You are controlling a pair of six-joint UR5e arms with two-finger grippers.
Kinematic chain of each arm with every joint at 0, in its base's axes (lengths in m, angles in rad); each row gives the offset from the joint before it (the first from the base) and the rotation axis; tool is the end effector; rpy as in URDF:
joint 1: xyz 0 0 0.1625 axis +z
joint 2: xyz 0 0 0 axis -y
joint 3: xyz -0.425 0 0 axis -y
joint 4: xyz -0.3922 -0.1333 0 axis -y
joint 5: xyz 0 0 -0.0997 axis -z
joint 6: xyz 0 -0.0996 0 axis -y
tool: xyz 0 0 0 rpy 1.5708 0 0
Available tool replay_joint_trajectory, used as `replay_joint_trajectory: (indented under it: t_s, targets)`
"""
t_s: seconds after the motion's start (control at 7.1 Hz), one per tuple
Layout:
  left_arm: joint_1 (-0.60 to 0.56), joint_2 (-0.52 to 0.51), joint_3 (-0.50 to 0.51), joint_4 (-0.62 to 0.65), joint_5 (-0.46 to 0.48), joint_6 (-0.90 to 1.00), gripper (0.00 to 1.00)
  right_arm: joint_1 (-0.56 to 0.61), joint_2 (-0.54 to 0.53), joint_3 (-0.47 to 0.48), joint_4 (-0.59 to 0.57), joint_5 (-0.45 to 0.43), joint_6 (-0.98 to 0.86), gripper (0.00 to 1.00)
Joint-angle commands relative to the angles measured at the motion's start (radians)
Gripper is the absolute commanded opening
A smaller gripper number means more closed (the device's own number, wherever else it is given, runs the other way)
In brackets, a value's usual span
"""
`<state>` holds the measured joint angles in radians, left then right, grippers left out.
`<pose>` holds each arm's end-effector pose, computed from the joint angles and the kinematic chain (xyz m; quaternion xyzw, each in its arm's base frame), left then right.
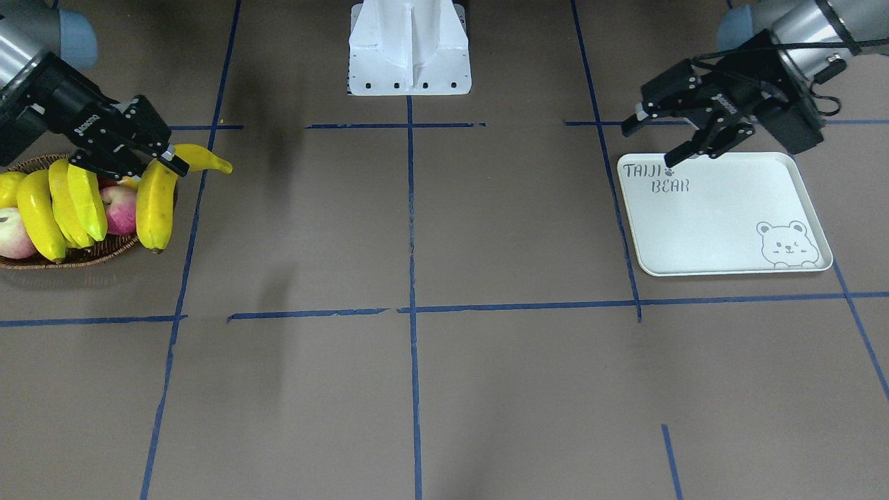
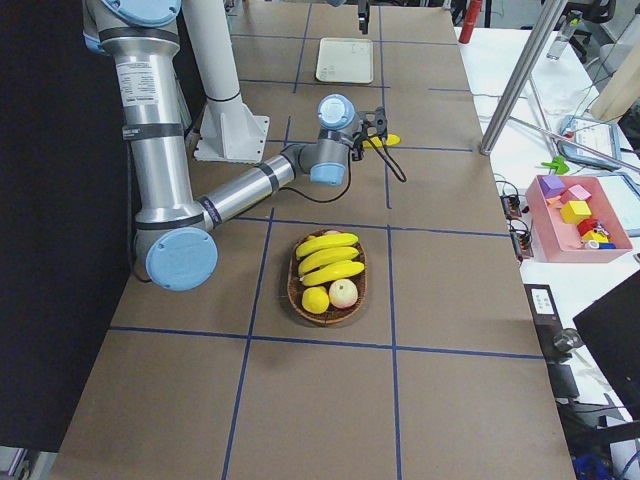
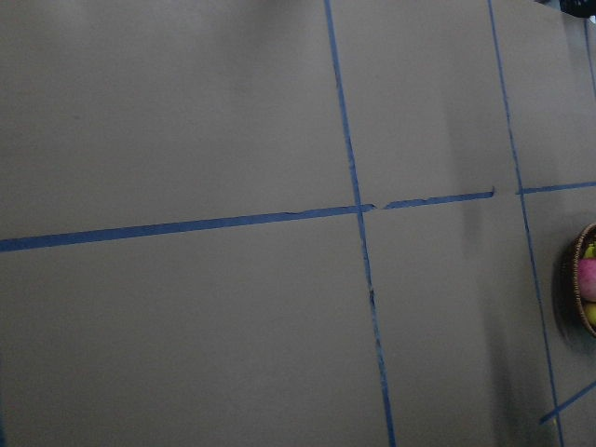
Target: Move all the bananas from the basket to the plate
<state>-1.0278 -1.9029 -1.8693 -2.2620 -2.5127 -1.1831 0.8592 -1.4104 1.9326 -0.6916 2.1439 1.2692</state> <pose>0.2321 -0.4867 0.2508 0.0835 0.6485 0.0430 0.7554 -0.2711 -0.4358 0.3023 0.1585 -0.6357 0.0266 0.7551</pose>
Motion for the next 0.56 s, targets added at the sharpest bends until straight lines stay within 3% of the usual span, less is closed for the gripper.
replay_joint_trajectory:
  t_s: [0.0,0.28,0.42]
  targets:
    - [0.07,-0.063,0.005,-0.001,0.118,-0.082,1.0,-0.162,0.074,0.016,-0.012,-0.192,0.048,0.01]
    - [0.138,-0.105,0.005,-0.001,0.217,-0.162,1.0,-0.224,0.115,0.017,-0.032,-0.264,0.07,0.01]
    - [0.185,-0.126,0.007,0.001,0.282,-0.205,1.0,-0.265,0.172,0.02,-0.101,-0.313,0.087,0.01]
